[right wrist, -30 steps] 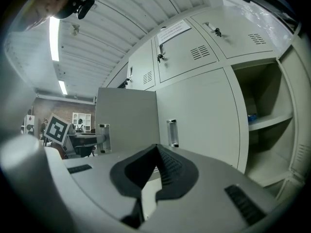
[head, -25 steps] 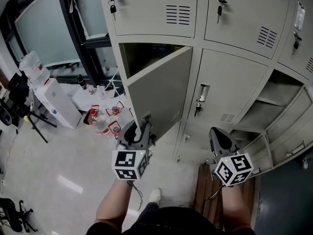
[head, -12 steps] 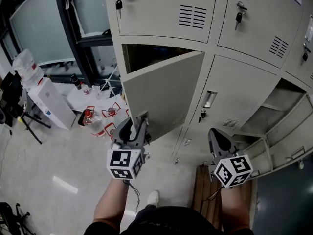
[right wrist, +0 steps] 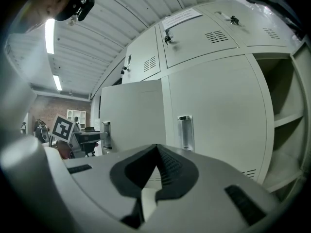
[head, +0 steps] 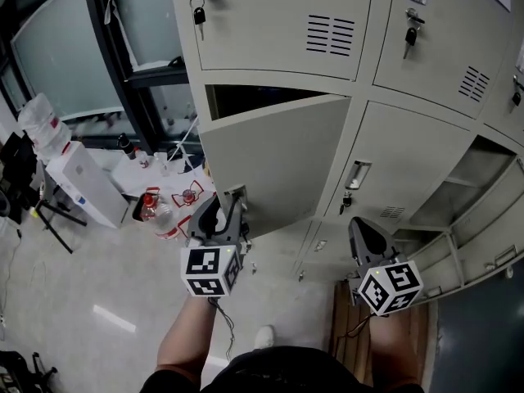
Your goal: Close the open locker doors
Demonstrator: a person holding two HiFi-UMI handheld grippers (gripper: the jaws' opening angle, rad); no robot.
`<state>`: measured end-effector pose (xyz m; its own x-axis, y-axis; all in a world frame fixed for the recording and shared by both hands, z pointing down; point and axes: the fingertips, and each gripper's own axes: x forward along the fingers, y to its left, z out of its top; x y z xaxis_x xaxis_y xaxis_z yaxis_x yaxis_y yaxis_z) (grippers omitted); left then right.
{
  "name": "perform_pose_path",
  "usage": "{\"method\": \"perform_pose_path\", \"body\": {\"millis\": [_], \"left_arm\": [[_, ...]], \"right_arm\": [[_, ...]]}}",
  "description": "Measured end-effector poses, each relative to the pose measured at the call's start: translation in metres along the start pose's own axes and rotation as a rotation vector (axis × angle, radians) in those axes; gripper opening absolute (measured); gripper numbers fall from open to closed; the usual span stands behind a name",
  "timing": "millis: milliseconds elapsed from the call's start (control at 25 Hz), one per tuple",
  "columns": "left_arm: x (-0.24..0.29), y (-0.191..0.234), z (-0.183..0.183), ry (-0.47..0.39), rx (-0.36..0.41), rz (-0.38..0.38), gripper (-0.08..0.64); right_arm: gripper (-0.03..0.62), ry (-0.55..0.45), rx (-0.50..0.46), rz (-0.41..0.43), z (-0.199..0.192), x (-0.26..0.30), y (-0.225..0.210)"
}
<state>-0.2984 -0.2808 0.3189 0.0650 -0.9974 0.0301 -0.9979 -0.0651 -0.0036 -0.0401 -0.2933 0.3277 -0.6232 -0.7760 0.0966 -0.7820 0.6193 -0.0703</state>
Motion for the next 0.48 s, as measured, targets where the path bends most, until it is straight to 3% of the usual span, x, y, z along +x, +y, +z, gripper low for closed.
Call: {"method": "perform_pose_path", "body": {"millis": [480], "left_arm": [[0.039, 0.028, 0.003, 0.002, 0.012, 0.001, 0.143]], "right_arm": [[-0.006, -0.015, 0.030, -0.075, -0.001, 0.016, -0.006]]}}
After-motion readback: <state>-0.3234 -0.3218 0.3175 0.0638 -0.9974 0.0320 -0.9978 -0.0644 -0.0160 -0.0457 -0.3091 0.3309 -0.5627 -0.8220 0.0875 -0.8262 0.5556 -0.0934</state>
